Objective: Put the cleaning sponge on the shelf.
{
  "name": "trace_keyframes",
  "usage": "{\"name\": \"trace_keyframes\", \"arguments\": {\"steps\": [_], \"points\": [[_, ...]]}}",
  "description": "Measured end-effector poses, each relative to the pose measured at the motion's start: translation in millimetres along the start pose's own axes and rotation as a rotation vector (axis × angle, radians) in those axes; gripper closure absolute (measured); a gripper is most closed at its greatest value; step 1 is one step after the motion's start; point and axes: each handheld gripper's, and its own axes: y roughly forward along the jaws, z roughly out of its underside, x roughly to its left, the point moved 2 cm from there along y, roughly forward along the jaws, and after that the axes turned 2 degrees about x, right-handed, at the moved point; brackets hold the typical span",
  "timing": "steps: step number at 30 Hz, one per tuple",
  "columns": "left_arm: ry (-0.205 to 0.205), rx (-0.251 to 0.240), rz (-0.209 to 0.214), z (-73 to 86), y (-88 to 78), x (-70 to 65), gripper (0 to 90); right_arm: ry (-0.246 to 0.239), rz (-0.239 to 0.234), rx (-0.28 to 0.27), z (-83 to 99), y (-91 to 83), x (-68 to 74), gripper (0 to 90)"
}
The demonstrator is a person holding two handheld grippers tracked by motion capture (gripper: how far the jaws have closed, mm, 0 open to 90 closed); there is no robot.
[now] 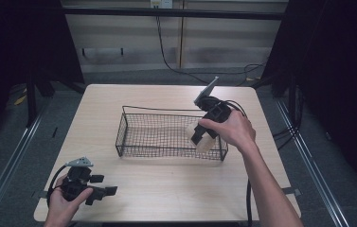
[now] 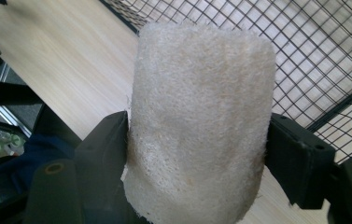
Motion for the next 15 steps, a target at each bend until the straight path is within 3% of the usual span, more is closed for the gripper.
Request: {"name": "trace_keyframes", "arguments": {"steps": [15], "points": [[-0.003,-0.004,0.001,0.0,-0.1,0.0,18.6,0.084,0.026,-0.010,-5.8,2.7,-15.2,26.0]]}}
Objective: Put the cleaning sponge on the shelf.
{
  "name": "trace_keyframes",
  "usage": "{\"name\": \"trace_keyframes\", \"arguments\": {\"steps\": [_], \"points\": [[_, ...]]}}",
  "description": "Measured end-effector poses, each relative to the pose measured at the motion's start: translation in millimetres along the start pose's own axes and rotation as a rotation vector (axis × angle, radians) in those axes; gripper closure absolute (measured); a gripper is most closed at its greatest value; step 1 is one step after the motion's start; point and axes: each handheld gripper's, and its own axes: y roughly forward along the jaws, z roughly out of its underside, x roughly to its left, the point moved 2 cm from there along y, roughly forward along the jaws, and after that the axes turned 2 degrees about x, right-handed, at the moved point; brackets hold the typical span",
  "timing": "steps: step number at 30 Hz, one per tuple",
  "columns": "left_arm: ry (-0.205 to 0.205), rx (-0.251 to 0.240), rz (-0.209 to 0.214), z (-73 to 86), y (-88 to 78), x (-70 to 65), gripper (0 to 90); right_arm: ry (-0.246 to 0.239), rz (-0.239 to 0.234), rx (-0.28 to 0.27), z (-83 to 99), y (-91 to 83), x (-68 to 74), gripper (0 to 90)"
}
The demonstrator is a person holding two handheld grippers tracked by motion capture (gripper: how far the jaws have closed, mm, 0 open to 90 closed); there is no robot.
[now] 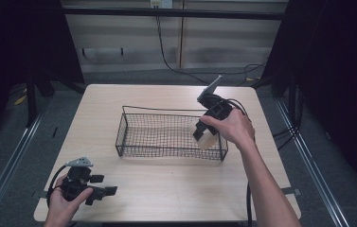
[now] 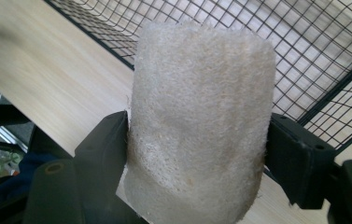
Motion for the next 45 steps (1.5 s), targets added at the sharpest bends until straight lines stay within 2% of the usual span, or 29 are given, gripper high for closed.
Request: {"name": "trace_keyframes", "arguments": {"steps": [13,22,23,38,45], "points": [[0.000,0.000,0.002,0.1,-0.7,0.3,18.6,0.071,0.032,-0.010,-6.9,9.1,-10.9,25.9],[0.000,0.000,0.001,0.0,-0.1,0.2,18.6,0.132,0.041,-0.012,-4.4,18.1,-26.6,25.9],[0.000,0.000,0.002,0.0,0.1,0.0,18.6,0.150,0.041,-0.018,-4.3,19.4,-29.3,25.9],[0.003,0.002,0.004,0.0,-0.8,0.4,18.6,0.241,0.059,-0.051,-5.2,34.7,-44.6,25.9],[0.003,0.000,0.002,0.0,-0.3,0.2,18.6,0.274,0.065,-0.050,-5.8,42.4,-47.3,25.8]]}}
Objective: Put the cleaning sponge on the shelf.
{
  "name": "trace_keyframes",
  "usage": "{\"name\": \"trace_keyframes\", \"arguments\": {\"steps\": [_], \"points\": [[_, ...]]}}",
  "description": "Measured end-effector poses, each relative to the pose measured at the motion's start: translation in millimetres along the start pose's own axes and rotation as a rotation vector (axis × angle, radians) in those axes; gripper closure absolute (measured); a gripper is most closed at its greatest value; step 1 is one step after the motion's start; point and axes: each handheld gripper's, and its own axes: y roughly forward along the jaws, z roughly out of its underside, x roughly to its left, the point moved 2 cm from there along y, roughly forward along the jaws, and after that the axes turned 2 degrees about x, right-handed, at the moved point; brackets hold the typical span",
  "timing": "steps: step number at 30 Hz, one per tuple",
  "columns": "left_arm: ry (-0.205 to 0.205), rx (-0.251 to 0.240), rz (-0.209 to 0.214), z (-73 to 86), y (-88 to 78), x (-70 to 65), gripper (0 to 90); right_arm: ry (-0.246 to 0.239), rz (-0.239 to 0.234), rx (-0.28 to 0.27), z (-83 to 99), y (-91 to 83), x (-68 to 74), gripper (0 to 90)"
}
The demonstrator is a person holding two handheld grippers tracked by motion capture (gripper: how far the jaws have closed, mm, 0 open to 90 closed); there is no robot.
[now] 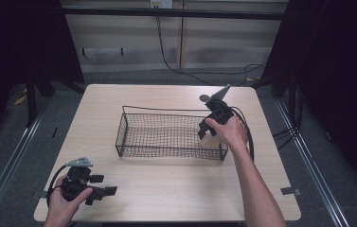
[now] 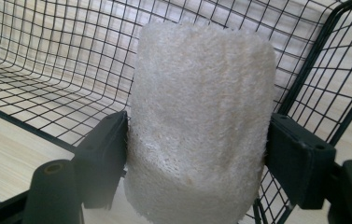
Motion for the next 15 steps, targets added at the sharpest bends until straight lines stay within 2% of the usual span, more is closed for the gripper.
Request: {"name": "trace_keyframes", "arguments": {"steps": [15], "points": [[0.001,-0.001,0.001,0.0,-0.1,-0.2,18.6,0.061,0.006,0.015,2.3,17.6,-4.2,25.8]]}}
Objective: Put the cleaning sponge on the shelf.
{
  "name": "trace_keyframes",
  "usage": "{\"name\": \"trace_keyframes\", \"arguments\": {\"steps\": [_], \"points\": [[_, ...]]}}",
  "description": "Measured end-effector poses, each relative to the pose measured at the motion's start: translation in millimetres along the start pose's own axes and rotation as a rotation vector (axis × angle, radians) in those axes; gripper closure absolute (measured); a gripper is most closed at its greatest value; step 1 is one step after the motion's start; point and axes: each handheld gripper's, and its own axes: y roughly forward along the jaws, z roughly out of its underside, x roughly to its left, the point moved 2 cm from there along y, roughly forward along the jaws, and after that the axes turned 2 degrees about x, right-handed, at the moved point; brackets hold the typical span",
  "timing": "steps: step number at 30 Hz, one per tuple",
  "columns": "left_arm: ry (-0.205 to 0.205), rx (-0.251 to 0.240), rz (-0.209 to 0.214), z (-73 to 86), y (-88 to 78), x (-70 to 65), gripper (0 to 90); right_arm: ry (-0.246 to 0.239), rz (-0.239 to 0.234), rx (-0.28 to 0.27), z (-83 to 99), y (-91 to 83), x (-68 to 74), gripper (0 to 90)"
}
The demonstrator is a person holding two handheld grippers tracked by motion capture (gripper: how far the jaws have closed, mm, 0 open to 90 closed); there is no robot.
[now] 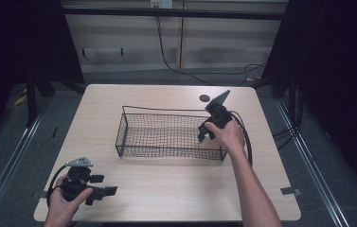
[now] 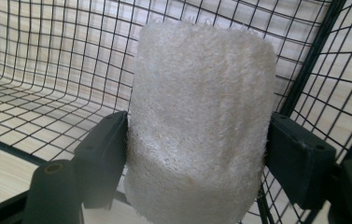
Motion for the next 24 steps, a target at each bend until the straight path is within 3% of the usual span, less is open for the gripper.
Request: {"name": "trace_keyframes", "arguments": {"steps": [24], "points": [[0.000,-0.001,-0.001,-0.1,0.2,-0.2,18.6,0.048,0.003,0.013,2.7,18.8,-2.4,25.7]]}}
